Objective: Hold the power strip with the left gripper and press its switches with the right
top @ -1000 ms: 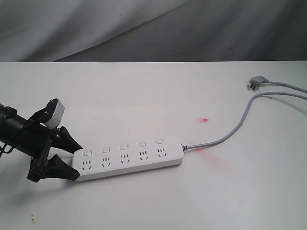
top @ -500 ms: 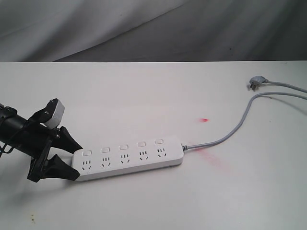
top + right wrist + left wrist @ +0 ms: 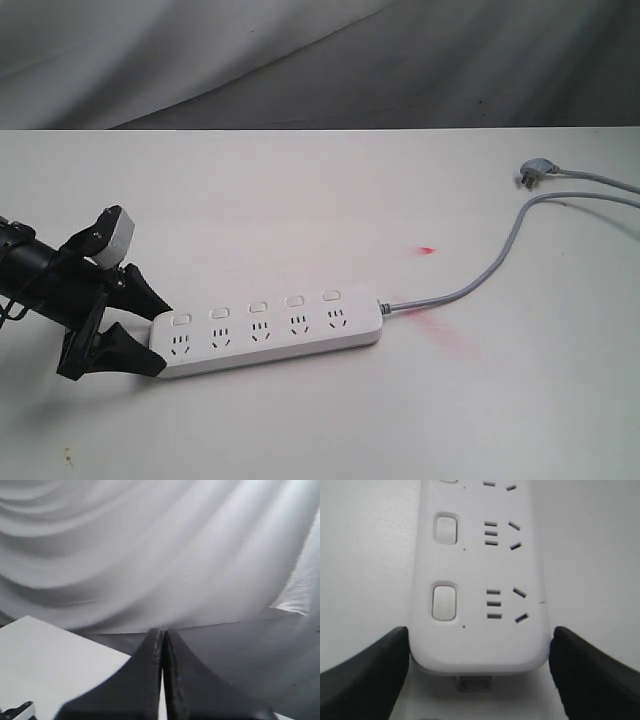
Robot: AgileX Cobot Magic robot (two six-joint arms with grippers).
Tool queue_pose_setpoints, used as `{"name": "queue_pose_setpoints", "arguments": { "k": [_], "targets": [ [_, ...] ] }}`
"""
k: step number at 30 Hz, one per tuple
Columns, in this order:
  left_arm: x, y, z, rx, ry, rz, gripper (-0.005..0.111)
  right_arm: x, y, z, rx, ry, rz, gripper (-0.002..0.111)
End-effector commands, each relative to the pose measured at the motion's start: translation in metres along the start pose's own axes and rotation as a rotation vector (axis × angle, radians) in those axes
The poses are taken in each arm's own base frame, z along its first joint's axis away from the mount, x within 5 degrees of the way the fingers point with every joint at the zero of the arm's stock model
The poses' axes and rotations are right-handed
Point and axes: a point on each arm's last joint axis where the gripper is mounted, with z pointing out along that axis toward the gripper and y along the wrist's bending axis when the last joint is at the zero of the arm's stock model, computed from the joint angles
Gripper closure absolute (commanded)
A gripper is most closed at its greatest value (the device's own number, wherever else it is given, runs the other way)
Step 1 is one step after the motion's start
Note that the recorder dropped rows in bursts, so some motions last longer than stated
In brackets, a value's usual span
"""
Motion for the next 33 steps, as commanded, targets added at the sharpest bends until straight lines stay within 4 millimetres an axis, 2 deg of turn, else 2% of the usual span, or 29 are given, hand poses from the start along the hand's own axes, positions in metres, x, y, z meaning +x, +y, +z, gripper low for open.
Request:
{"name": "queue_pose_setpoints", "arguments": {
  "k": [1,3,4,9,10,13,14,15,18,23,26,33],
  "targets": [
    [0.001,0.001,0.002,-0.005,0.012,-0.004,0.050,0.043,-0.018,-0.007,0.180,0.017,0.024,0.108],
    [0.001,0.001,0.002,-0.005,0.012,-0.004,0.050,0.070,-0.024,-0.009,0.236,0.053,0.029,0.108],
    [0.001,0.001,0.002,-0.005,0.012,-0.004,0.050,0.092,-0.028,-0.012,0.289,0.082,0.024,0.108],
    [0.001,0.001,0.002,-0.005,0.012,-0.004,0.050,0.145,-0.036,-0.021,0.400,0.100,0.012,0.108],
    [0.001,0.001,0.002,-0.005,0.012,-0.004,0.050,0.161,-0.037,-0.023,0.425,0.091,0.013,0.108],
    [0.001,0.001,0.002,-0.005,0.012,-0.004,0.050,0.213,-0.037,-0.029,0.483,0.088,0.025,0.108],
    [0.001,0.001,0.002,-0.005,0.012,-0.004,0.050,0.224,-0.036,-0.031,0.490,0.096,0.033,0.108],
    [0.001,0.001,0.002,-0.005,0.012,-0.004,0.050,0.245,-0.034,-0.034,0.497,0.112,0.045,0.108],
    [0.001,0.001,0.002,-0.005,0.012,-0.004,0.050,0.274,-0.031,-0.037,0.495,0.141,0.052,0.108],
    [0.001,0.001,0.002,-0.005,0.012,-0.004,0.050,0.319,-0.024,-0.044,0.491,0.163,0.077,0.108],
    [0.001,0.001,0.002,-0.005,0.012,-0.004,0.050,0.337,-0.021,-0.046,0.488,0.155,0.092,0.108],
    [0.001,0.001,0.002,-0.005,0.012,-0.004,0.050,0.343,-0.017,-0.052,0.487,0.156,0.101,0.108]
  ]
}}
